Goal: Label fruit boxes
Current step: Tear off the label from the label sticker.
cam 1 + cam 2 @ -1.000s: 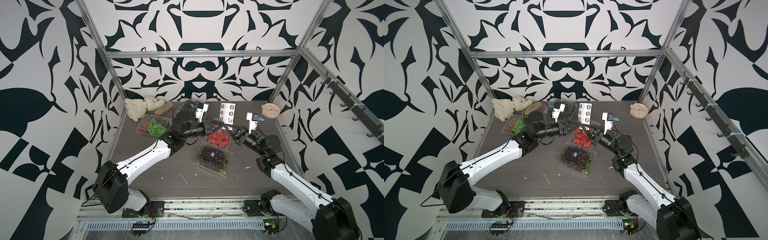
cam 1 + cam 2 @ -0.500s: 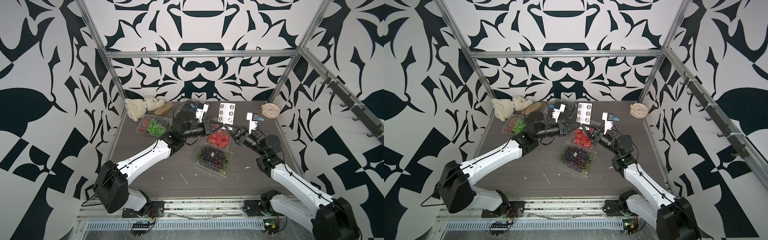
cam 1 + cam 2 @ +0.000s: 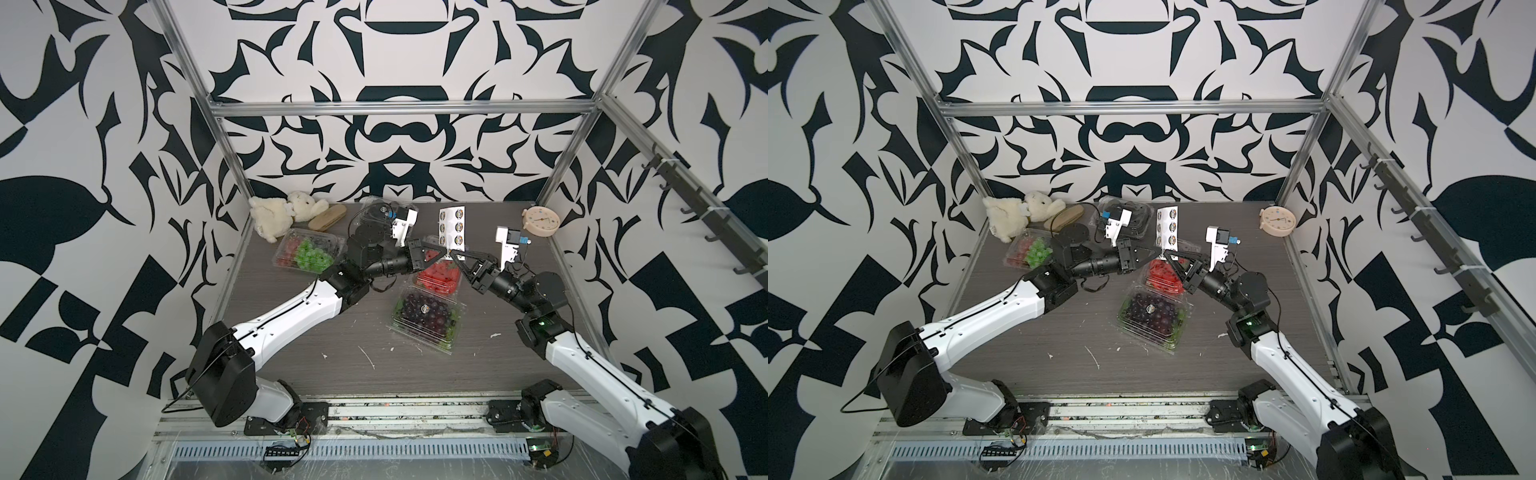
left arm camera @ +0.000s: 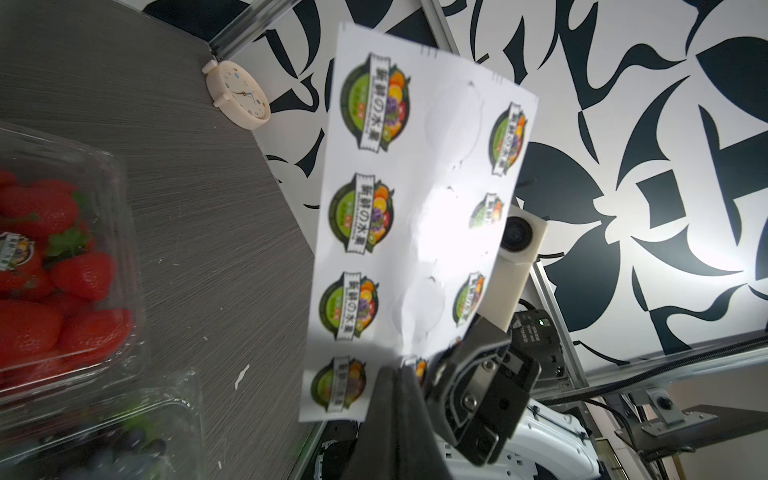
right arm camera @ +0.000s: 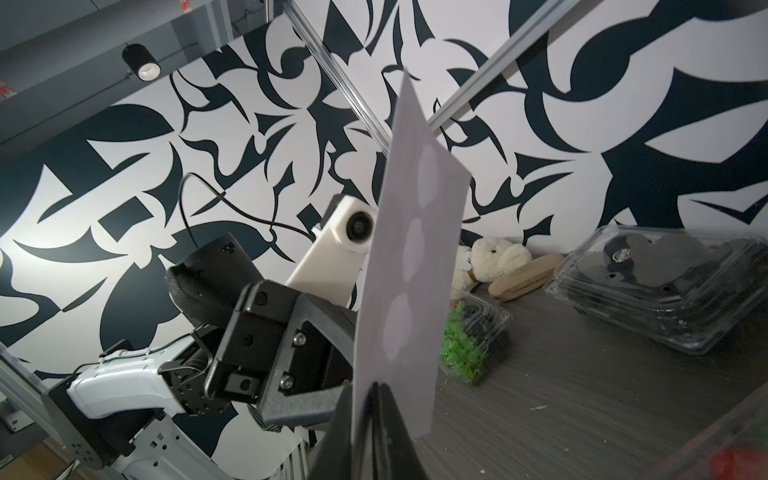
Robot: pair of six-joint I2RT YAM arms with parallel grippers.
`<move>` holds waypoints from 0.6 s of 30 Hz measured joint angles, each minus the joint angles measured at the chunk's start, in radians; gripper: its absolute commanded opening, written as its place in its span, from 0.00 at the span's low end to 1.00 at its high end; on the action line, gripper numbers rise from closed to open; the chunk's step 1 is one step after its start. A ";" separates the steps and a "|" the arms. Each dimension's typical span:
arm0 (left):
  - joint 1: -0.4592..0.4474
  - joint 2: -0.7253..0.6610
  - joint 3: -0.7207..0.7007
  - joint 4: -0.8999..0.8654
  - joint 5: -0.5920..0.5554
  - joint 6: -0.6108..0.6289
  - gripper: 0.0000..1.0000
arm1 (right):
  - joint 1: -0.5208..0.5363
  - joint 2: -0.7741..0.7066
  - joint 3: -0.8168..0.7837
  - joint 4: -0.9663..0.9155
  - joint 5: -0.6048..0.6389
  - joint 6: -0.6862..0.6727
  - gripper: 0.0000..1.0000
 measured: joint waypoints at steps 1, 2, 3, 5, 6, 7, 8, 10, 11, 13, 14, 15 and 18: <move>0.000 -0.002 0.000 -0.005 -0.003 0.002 0.00 | 0.000 -0.010 0.000 -0.008 0.003 -0.006 0.13; 0.000 -0.004 0.000 -0.008 -0.006 0.004 0.00 | 0.000 -0.016 0.000 -0.013 0.006 -0.012 0.13; 0.000 -0.006 0.000 -0.011 -0.008 0.005 0.00 | 0.000 -0.022 0.000 -0.019 0.009 -0.017 0.12; 0.000 -0.008 0.000 -0.012 -0.011 0.007 0.00 | 0.000 -0.026 0.000 -0.031 0.012 -0.029 0.02; 0.000 -0.008 0.000 -0.013 -0.013 0.008 0.00 | 0.000 -0.026 0.000 -0.035 0.014 -0.033 0.00; 0.000 -0.009 0.000 -0.013 -0.014 0.007 0.00 | 0.000 -0.026 0.000 -0.041 0.016 -0.035 0.00; 0.000 -0.009 0.000 -0.013 -0.014 0.007 0.00 | 0.000 -0.025 0.000 -0.047 0.018 -0.037 0.00; 0.000 -0.009 0.000 -0.014 -0.014 0.006 0.00 | 0.000 -0.025 0.000 -0.058 0.022 -0.040 0.00; 0.000 -0.009 0.000 -0.014 -0.014 0.006 0.00 | 0.000 -0.025 0.000 -0.060 0.024 -0.041 0.00; 0.000 -0.010 0.000 -0.014 -0.014 0.003 0.00 | 0.000 -0.023 0.000 -0.064 0.025 -0.044 0.00; 0.000 -0.010 0.000 -0.014 -0.014 0.002 0.00 | 0.000 -0.021 0.000 -0.067 0.026 -0.045 0.00; 0.000 -0.010 0.000 -0.014 -0.013 -0.001 0.00 | 0.000 -0.019 0.000 -0.072 0.026 -0.048 0.00; 0.000 -0.010 0.000 -0.012 -0.008 -0.009 0.00 | 0.000 -0.013 0.000 -0.081 0.029 -0.054 0.00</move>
